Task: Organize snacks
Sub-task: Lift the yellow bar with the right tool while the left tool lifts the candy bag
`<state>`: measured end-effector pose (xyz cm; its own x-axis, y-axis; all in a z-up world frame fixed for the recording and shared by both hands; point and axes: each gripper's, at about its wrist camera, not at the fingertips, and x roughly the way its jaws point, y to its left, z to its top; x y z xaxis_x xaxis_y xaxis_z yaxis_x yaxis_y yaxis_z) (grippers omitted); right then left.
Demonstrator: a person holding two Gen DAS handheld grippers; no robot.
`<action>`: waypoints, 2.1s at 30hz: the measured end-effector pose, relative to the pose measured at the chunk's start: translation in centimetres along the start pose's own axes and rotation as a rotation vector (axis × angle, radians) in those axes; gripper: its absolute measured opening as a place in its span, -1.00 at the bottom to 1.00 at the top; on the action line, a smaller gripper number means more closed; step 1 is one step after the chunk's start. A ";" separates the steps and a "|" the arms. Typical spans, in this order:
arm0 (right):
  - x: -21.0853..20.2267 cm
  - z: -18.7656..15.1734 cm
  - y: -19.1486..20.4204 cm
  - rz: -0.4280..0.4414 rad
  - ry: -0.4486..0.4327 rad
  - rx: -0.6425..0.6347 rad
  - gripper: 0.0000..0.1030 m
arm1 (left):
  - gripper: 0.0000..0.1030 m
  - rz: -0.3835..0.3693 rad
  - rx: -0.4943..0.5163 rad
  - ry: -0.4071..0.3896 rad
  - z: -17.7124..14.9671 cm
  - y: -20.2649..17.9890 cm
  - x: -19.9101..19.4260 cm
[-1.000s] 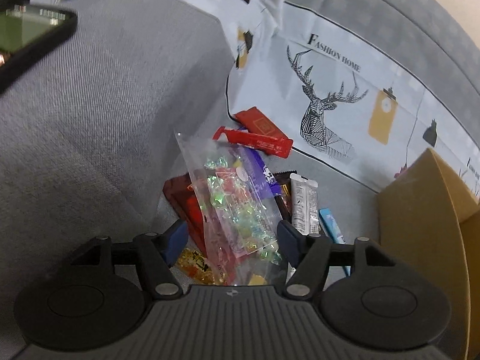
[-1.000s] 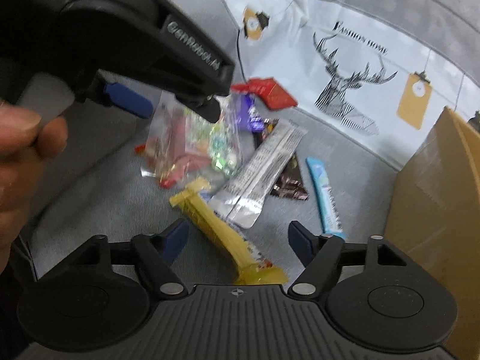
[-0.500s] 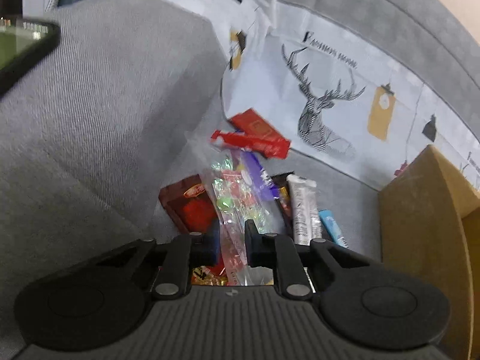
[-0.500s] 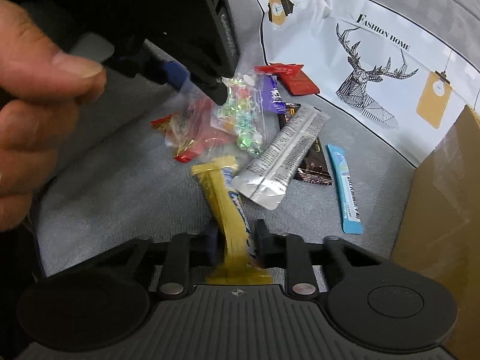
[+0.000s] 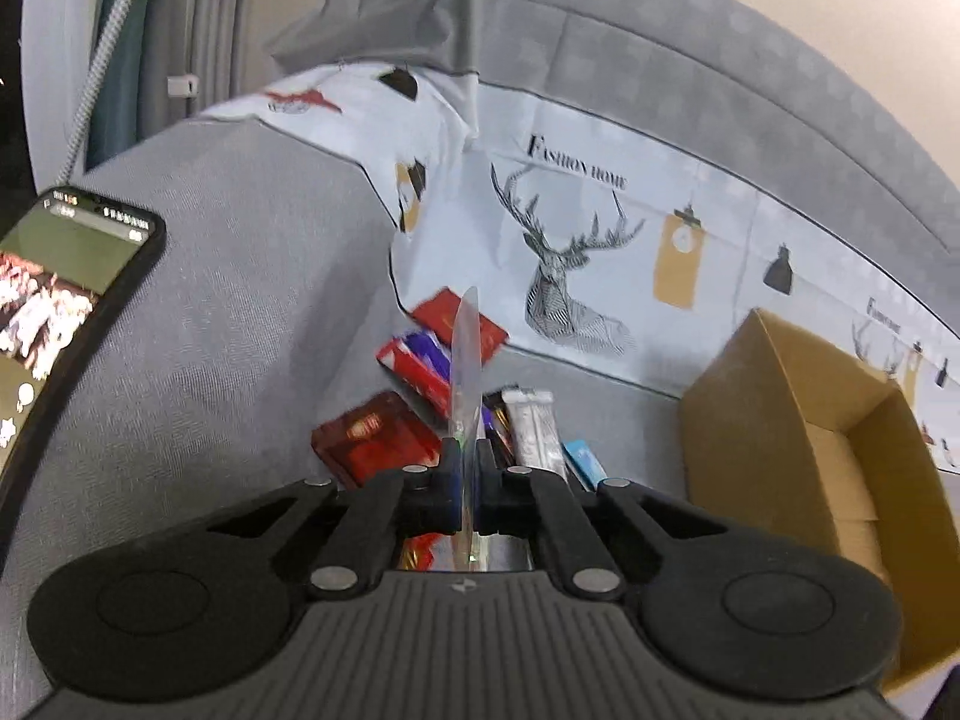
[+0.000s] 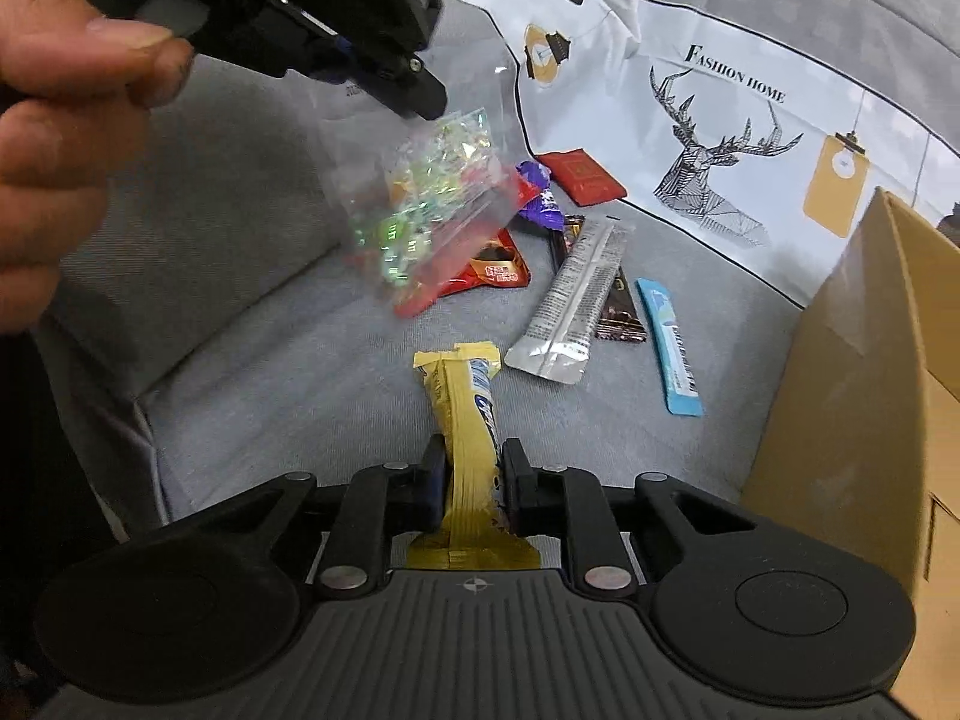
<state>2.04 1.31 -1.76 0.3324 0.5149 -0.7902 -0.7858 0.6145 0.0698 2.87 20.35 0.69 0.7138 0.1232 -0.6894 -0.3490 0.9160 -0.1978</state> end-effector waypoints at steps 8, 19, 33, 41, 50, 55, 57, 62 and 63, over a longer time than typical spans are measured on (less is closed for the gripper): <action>0.4 -1.5 -0.8 0.035 0.075 0.033 -0.54 | -0.70 -0.051 -0.022 0.192 -1.5 -0.5 2.5; 2.4 -2.0 -0.6 0.038 0.133 0.030 -0.35 | -0.14 0.038 0.109 0.222 -2.4 -3.6 4.2; 2.8 -2.1 -1.1 0.056 0.129 0.048 -0.53 | 0.36 0.027 -0.043 0.384 -3.0 -2.1 7.0; 3.0 -1.9 -1.3 0.060 0.129 0.060 -0.55 | 0.21 -0.058 -0.045 0.358 -2.7 -2.4 6.3; 2.8 -2.2 -2.1 0.073 0.126 0.073 -0.55 | 0.21 -0.123 -0.135 0.332 -3.0 -1.0 7.0; 2.7 -2.3 -2.4 0.084 0.125 0.074 -0.54 | 0.32 0.010 -0.084 0.388 -3.9 -1.0 8.9; 2.7 -2.3 -2.5 0.086 0.125 0.073 -0.54 | 0.47 0.028 -0.088 0.411 -4.3 -0.7 9.7; 2.9 -2.2 -2.5 0.088 0.129 0.065 -0.54 | 0.69 0.049 0.005 0.386 -4.7 -2.5 10.2; 2.9 -2.1 -2.5 0.089 0.131 0.066 -0.54 | 0.73 0.057 0.025 0.385 -4.8 -3.1 10.4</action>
<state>3.90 0.05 -5.51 0.1889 0.4889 -0.8516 -0.7719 0.6100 0.1790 8.43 16.99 -9.20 0.4119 0.0264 -0.9109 -0.3637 0.9213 -0.1378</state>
